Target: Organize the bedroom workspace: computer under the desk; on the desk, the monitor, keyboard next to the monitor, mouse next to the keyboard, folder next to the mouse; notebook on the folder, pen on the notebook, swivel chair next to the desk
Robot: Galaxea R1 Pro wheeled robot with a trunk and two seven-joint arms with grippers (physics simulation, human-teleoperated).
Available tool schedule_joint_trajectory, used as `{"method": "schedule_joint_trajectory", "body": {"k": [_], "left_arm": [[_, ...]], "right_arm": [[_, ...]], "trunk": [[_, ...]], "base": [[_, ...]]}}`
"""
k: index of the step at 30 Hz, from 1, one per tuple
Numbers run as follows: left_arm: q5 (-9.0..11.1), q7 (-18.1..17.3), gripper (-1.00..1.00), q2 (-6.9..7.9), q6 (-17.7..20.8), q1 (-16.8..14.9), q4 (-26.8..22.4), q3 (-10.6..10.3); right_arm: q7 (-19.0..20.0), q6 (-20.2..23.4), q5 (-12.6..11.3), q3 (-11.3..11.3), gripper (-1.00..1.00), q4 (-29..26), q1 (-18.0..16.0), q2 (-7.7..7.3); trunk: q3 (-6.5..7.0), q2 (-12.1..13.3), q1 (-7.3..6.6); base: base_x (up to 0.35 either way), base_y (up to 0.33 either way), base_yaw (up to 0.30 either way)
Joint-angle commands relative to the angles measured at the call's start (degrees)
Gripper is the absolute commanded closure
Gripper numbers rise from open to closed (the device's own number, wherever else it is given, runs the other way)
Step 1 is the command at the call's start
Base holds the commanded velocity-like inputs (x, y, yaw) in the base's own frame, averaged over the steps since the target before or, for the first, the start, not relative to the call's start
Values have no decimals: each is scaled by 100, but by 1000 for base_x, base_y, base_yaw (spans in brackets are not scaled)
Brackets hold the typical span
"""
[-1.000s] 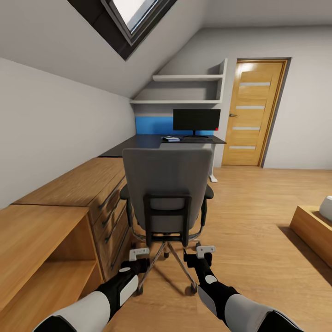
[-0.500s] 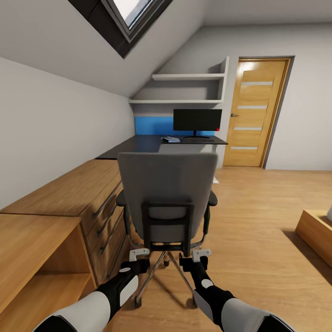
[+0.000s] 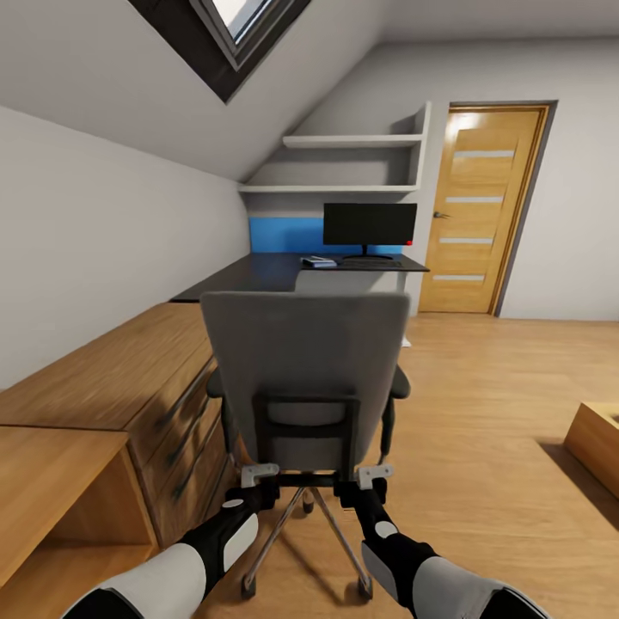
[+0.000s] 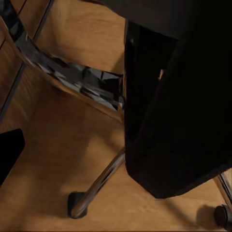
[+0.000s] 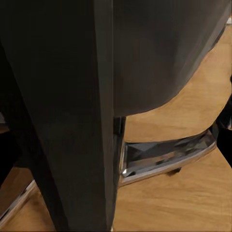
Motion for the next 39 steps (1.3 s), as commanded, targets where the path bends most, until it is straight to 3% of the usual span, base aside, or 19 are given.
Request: {"method": "schedule_joint_trajectory", "body": {"k": [1,9,39], "left_arm": [[35,44,-100,4,-6,-2,-2,-35],[46,52,-100,4,-392,-2,13,-34],[43,50,-100,-5,-416,-7,77,-42]], "right_arm": [[-41,-20,-51,8,-100,6,-4,0],[-41,-20,-51,8,-100,6,-4,0],[-41,-20,-46,4,-100,6,-4,-1]], "trunk": [[-6,-2,2],[-6,-2,2],[-6,-2,2]], "base": [[306,-61,-23],[308,-135,-73],[311,-140,-57]]}}
